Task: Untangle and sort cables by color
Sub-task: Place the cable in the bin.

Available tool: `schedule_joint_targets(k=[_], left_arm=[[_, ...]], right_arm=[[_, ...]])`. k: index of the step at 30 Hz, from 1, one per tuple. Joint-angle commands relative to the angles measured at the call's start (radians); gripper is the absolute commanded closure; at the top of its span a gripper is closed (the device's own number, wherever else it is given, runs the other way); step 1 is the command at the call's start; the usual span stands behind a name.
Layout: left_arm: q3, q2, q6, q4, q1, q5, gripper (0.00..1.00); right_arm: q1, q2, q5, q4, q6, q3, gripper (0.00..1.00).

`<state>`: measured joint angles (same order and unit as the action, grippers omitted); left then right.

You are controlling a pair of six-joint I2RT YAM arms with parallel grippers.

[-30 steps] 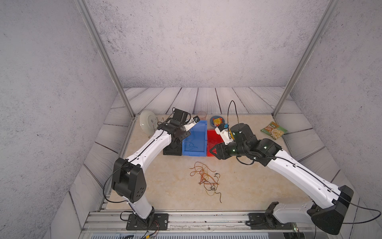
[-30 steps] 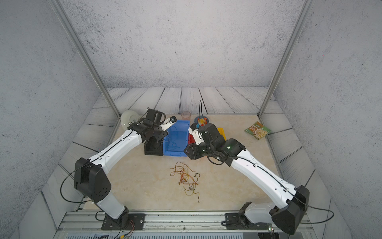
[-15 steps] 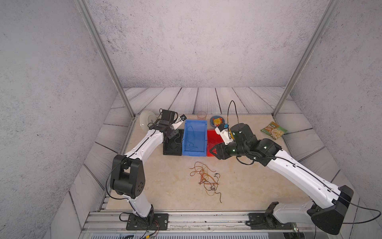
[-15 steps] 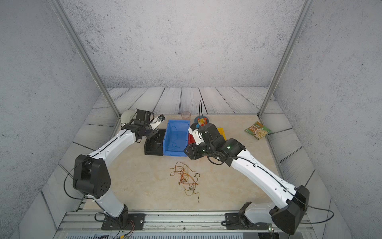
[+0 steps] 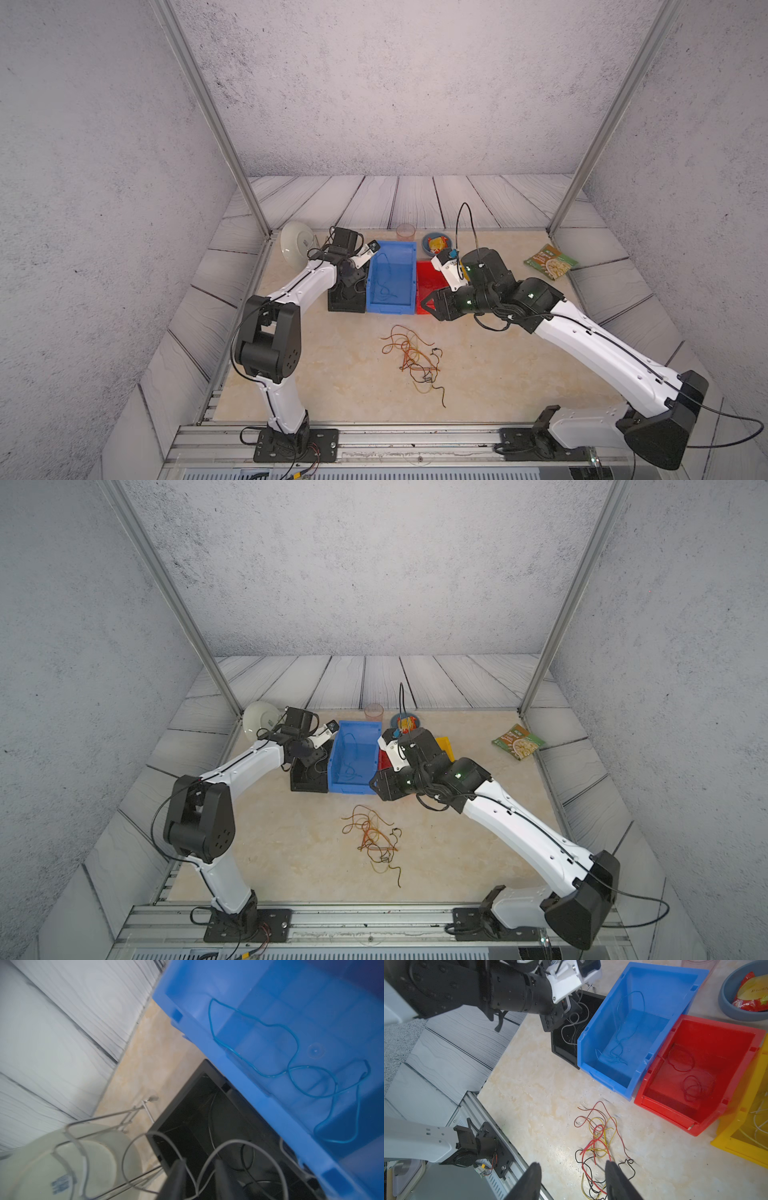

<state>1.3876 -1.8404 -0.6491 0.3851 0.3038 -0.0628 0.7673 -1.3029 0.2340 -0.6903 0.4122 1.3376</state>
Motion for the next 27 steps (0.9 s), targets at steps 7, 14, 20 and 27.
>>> schedule_joint_targets(k=[7,14,20,27], left_arm=[[0.083,0.118,0.042,0.093,-0.010,0.088,0.17],[0.195,0.215,0.218,0.221,-0.098,0.193,0.16],[0.063,0.292,0.234,0.166,-0.120,0.366,0.18],[-0.087,0.227,0.108,0.034,-0.119,0.272,0.21]], right_arm=[[0.004,-0.016,0.007,-0.019,-0.019,0.038,0.46],[0.003,-0.015,0.003,-0.028,-0.029,0.043,0.46],[0.004,-0.010,-0.012,-0.040,-0.038,0.041,0.46],[0.003,-0.006,-0.019,-0.050,-0.042,0.036,0.46]])
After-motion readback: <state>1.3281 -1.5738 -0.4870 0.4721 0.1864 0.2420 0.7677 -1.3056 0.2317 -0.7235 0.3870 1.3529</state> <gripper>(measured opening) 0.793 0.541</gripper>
